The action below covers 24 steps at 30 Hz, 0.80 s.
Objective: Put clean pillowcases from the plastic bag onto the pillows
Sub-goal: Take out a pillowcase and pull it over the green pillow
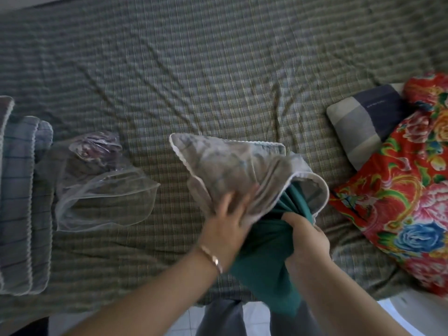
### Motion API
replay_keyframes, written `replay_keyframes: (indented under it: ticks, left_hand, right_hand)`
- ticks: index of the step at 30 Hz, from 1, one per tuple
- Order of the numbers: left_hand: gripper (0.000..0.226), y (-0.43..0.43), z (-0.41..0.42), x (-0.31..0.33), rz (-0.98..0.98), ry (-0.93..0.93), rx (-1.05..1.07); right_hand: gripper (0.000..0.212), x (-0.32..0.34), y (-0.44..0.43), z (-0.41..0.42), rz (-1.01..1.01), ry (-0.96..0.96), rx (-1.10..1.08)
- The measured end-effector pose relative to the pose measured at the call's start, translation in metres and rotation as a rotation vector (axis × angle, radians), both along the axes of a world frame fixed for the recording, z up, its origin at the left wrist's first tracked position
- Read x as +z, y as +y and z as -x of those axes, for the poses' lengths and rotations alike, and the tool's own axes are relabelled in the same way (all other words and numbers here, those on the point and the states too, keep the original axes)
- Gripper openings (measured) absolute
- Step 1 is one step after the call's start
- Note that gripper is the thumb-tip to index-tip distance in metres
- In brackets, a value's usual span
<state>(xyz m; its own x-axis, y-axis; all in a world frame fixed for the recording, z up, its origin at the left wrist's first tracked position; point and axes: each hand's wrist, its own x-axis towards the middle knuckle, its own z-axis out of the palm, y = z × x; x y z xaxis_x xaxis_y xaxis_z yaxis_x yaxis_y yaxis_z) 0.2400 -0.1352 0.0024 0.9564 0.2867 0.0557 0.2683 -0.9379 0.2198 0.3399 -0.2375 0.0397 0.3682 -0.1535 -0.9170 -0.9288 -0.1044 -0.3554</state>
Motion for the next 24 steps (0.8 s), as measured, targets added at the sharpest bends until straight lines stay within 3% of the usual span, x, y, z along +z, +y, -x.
replay_keyframes:
  ticks: [3,6,8,9,11,12,14,16,17,19,20,22,24]
  left_hand:
    - [0.04,0.0,0.024,-0.008,0.129,-0.098,0.034]
    - [0.026,0.025,0.045,-0.026,0.305,-0.011,0.071]
    - [0.019,0.027,0.059,-0.039,0.387,0.275,-0.107]
    - [0.021,0.026,0.064,-0.043,0.379,0.527,-0.174]
    - [0.015,0.023,0.069,-0.05,0.421,1.005,-0.183]
    - [0.012,0.026,0.069,-0.052,0.497,1.097,-0.115]
    - [0.004,0.031,0.06,-0.06,0.662,0.897,0.1]
    - [0.02,0.036,0.047,-0.066,0.722,0.62,0.353]
    - [0.032,0.039,0.039,-0.068,0.685,0.539,0.446]
    - [0.047,0.046,0.022,-0.074,0.54,0.407,0.587]
    - [0.05,0.05,0.012,-0.076,0.486,0.343,0.624]
    - [0.042,0.054,-0.003,-0.08,0.387,0.229,0.631]
    - [0.029,0.059,-0.014,-0.075,0.323,0.102,0.613]
  right_hand:
    - [0.021,-0.013,0.005,0.002,-0.046,-0.03,-0.063]
    - [0.024,-0.041,-0.002,0.026,-0.014,-0.187,0.244]
    - [0.028,-0.064,-0.016,0.046,0.029,-0.146,0.663]
    - [0.028,-0.077,-0.025,0.05,0.046,-0.101,0.87]
    - [0.024,-0.096,-0.037,0.046,0.084,-0.042,1.206]
    - [0.028,-0.102,-0.04,0.039,0.147,-0.068,1.398]
    - [0.035,-0.11,-0.039,0.019,0.315,-0.324,1.665]
    - [0.035,-0.114,-0.031,-0.002,0.22,-0.692,1.54]
    - [0.043,-0.115,-0.025,-0.012,0.138,-0.747,1.454]
    - [0.074,-0.123,-0.008,-0.034,0.057,-0.603,1.396]
    - [0.078,-0.131,0.001,-0.046,0.088,-0.485,1.433]
    - [0.05,-0.144,0.015,-0.061,0.173,-0.356,1.584]
    - [0.021,-0.151,0.021,-0.07,0.164,-0.388,1.646]
